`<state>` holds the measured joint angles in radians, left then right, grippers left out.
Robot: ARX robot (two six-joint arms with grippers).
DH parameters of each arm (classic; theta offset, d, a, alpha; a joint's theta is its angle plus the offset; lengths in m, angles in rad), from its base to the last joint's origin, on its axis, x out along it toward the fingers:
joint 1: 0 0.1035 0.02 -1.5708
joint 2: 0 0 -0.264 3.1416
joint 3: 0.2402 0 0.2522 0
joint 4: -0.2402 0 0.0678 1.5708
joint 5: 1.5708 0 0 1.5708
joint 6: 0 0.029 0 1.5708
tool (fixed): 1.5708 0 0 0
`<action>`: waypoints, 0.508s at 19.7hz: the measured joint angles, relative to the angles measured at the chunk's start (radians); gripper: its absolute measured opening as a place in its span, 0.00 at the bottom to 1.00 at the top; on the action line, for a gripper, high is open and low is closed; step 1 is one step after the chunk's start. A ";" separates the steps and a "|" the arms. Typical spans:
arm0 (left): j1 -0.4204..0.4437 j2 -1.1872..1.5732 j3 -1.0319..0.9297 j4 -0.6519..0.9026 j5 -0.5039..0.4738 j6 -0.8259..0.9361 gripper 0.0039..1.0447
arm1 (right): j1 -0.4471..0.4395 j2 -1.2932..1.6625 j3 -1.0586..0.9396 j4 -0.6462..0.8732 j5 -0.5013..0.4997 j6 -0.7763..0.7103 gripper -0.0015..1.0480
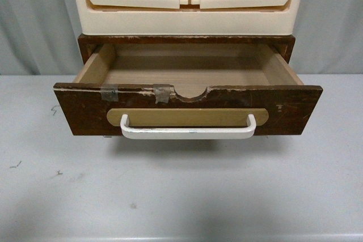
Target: Open drawer
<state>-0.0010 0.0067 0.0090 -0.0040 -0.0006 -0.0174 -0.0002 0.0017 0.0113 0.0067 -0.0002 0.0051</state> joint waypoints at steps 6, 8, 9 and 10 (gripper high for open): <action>0.000 0.000 0.000 0.001 0.000 0.000 0.32 | 0.000 0.002 0.000 -0.010 0.000 -0.001 0.31; 0.000 0.000 0.000 0.001 0.000 0.000 0.37 | 0.000 0.002 0.000 -0.011 0.000 -0.001 0.36; 0.000 0.000 0.000 0.001 0.000 0.000 0.41 | 0.000 0.002 0.000 -0.010 0.000 -0.001 0.41; 0.000 0.000 0.000 0.001 0.000 0.000 0.44 | 0.000 0.002 0.000 -0.010 0.000 -0.001 0.45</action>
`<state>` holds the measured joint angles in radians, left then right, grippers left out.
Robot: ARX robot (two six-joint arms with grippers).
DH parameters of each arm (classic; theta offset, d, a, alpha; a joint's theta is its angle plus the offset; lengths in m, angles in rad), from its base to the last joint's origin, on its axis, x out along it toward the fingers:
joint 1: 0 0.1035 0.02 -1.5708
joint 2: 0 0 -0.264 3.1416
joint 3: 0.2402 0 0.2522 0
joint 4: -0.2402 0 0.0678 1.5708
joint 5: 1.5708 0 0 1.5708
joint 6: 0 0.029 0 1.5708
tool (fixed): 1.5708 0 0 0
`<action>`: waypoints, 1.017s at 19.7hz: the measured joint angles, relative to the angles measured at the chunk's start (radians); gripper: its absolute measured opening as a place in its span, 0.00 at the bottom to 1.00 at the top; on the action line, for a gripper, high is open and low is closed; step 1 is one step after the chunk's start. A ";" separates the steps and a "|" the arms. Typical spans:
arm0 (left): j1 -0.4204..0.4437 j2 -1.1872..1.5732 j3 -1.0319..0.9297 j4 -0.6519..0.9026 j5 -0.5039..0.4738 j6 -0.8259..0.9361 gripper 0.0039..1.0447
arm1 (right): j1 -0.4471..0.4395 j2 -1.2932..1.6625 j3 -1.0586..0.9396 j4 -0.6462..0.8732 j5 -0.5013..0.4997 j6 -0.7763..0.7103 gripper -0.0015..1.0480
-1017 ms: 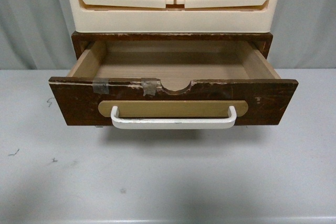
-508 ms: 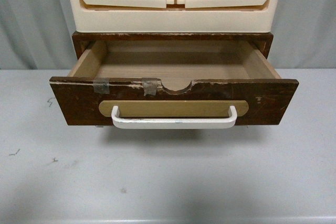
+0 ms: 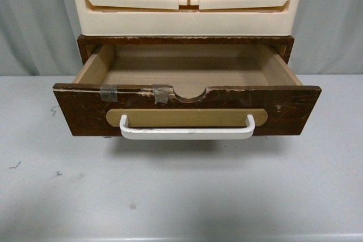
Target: Open drawer
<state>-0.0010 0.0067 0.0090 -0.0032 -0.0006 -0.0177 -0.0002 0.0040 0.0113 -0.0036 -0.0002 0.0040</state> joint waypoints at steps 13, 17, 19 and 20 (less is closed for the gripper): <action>0.000 0.000 0.000 0.000 0.000 0.000 0.80 | 0.000 0.000 0.000 0.000 0.000 0.000 0.80; 0.000 0.000 0.000 0.000 0.000 0.000 0.88 | 0.000 0.000 0.000 0.000 0.000 0.000 0.90; 0.000 0.000 0.000 0.000 0.000 0.000 0.94 | 0.000 0.000 0.000 0.000 0.000 0.000 0.95; 0.000 0.000 0.000 0.000 0.000 0.000 0.95 | 0.000 0.000 0.000 0.000 0.000 0.000 0.96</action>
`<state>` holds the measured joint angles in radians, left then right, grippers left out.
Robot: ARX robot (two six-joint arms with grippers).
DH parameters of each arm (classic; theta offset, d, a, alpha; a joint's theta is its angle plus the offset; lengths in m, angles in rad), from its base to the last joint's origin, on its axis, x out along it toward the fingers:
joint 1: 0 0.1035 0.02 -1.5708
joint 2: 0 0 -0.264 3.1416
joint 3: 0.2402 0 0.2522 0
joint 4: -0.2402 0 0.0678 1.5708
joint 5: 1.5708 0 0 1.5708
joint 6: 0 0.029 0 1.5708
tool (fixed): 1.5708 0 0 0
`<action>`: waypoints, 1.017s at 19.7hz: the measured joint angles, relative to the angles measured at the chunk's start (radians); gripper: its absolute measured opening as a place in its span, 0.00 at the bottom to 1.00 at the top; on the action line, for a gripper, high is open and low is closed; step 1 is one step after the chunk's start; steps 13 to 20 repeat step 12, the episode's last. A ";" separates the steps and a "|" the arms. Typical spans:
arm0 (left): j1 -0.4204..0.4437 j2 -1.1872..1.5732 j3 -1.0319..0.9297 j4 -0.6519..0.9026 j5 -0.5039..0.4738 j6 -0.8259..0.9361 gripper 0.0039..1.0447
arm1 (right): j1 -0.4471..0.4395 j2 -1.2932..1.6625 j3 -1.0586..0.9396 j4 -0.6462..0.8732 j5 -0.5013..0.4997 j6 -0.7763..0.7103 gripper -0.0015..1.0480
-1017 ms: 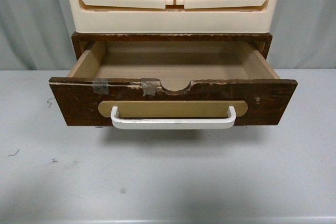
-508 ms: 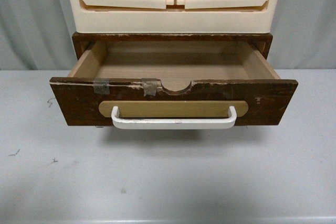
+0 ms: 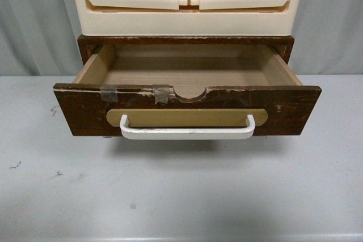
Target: Open drawer
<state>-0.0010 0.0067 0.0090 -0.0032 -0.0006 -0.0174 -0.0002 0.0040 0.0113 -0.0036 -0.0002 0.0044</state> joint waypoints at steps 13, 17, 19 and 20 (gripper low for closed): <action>0.000 0.000 0.000 0.000 0.000 0.000 0.94 | 0.000 0.000 0.000 0.000 0.000 -0.001 0.94; 0.000 0.000 0.000 0.000 0.000 0.000 0.94 | 0.000 0.000 0.000 0.000 0.000 -0.001 0.94; 0.000 0.000 0.000 0.000 0.000 0.000 0.94 | 0.000 0.000 0.000 0.000 0.000 -0.001 0.94; 0.000 0.000 0.000 0.000 0.000 0.000 0.94 | 0.000 0.000 0.000 0.000 0.000 -0.001 0.94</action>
